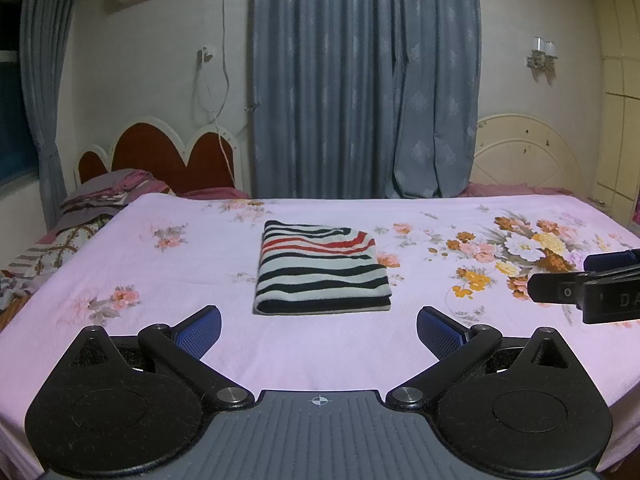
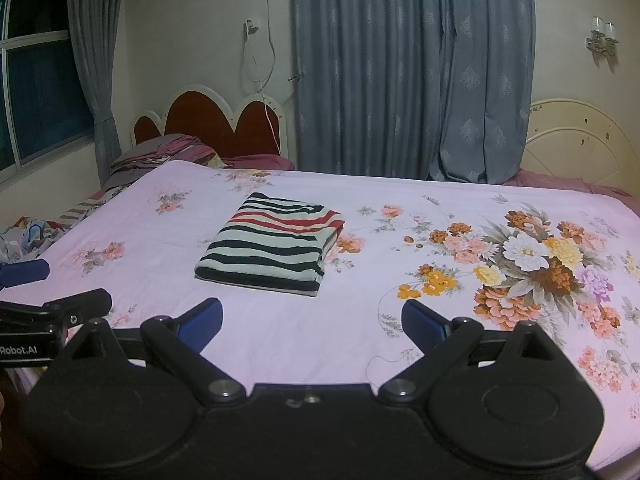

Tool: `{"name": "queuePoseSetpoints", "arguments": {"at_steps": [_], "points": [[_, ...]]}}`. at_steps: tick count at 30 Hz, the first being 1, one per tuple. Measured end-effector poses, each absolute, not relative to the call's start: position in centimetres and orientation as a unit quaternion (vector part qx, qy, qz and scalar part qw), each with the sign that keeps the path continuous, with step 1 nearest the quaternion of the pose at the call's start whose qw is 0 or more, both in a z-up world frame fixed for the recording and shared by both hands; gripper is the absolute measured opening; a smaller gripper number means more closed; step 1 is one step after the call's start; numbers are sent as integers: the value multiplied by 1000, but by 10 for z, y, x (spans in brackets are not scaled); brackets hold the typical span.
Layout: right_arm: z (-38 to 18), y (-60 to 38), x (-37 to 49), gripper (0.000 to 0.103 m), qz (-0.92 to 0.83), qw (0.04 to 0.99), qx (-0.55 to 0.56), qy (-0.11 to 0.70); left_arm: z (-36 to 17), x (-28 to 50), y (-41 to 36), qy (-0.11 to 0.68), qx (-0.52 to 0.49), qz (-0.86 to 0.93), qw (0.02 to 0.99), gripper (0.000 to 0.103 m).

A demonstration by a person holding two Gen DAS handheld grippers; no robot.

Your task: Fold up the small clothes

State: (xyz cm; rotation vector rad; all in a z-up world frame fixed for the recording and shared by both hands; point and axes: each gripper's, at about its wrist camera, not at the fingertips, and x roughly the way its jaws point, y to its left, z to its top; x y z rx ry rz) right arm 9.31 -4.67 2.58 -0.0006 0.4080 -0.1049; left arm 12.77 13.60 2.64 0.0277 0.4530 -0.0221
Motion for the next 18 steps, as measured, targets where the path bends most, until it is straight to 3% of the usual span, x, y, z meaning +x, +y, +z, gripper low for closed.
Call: {"name": "queuePoseSetpoints", "arguments": {"at_steps": [18], "points": [[22,-46,94,96,-46,978,-3,203,25,132,140,218,11,-3,976,103]]}}
